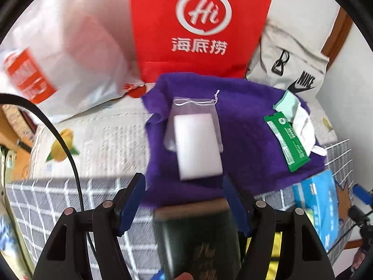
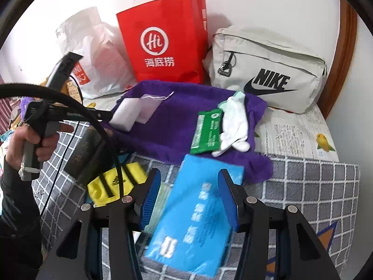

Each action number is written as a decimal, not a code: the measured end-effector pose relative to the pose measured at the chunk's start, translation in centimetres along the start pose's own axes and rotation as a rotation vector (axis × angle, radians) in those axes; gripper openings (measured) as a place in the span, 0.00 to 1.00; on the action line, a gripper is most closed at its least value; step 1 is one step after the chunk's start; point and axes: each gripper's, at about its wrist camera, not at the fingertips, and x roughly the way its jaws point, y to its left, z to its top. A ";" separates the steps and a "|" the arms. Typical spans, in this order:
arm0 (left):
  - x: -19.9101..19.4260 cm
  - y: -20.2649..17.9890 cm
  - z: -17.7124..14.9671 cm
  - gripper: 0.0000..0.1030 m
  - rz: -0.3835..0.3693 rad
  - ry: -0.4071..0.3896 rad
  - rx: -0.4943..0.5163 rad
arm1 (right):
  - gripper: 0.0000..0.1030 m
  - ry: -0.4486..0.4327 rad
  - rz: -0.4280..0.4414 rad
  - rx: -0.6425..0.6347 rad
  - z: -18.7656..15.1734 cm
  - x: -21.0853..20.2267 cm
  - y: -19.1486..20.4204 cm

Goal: Organize soft objects
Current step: 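Move both tools back toward the dark green tin and yellow pouch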

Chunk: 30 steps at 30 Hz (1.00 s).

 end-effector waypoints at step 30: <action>-6.1 1.5 -16.2 0.65 -0.138 -0.051 -0.024 | 0.39 0.208 -0.023 0.047 -8.8 3.5 9.2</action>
